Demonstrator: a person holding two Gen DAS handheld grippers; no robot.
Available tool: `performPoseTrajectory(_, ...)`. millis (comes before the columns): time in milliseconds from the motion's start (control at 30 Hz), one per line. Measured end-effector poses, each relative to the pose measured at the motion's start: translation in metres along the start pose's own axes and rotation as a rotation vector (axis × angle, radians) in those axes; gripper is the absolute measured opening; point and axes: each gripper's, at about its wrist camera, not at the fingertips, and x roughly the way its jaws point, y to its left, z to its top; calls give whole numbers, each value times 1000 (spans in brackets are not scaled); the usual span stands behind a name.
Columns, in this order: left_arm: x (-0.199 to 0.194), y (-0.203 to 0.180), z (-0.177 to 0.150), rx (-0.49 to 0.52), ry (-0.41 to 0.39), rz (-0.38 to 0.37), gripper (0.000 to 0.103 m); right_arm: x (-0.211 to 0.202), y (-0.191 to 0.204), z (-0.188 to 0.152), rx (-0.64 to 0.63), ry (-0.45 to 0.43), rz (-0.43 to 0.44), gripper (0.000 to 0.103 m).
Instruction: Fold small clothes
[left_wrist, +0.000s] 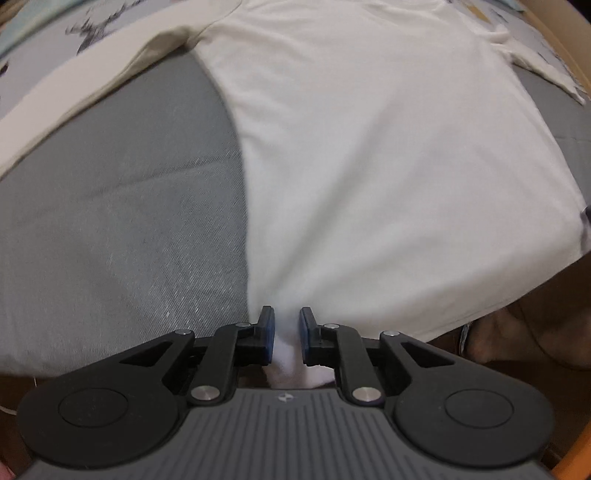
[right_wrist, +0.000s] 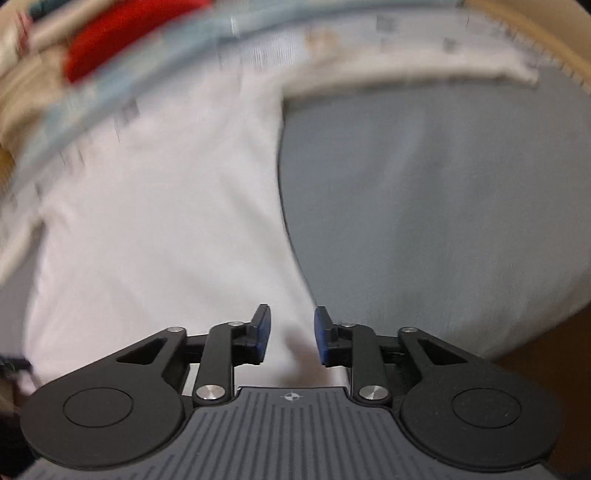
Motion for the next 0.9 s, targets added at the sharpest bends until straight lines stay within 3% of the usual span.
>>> performPoseTrajectory(67,-7,3,2,-41,-35,-14,16,15,4,-6,-38,76,-39,27)
performPoseTrajectory(200,-4,5,0,-66,14,1,16,13,20,-6,-130,55,-93,27)
performPoseTrajectory(267,-7,1,0,-57,-7,4,16,11,26,-5,-142,11,-114,28)
performPoseTrajectory(333,-19,5,5,-100,-85,-3,16,-8,30,2,-167,-64,-124,28)
performPoseTrajectory(467,-50,24,12,-247,-278,28,16,-66,45,36,-196,-295,-65,30)
performPoseTrajectory(600,-78,42,17,-377,-466,91,17,-110,56,68,-274,-479,-24,49)
performPoseTrajectory(633,-84,48,22,-398,-489,97,16,-117,59,73,-292,-518,-30,50)
performPoseTrajectory(733,-103,69,40,-442,-541,143,17,-117,57,79,-280,-590,-53,50)
performPoseTrajectory(800,-108,92,55,-468,-566,183,16,-99,58,89,-201,-552,-82,48)
performPoseTrajectory(900,-106,141,74,-552,-597,212,17,-91,63,97,-102,-561,-59,48)
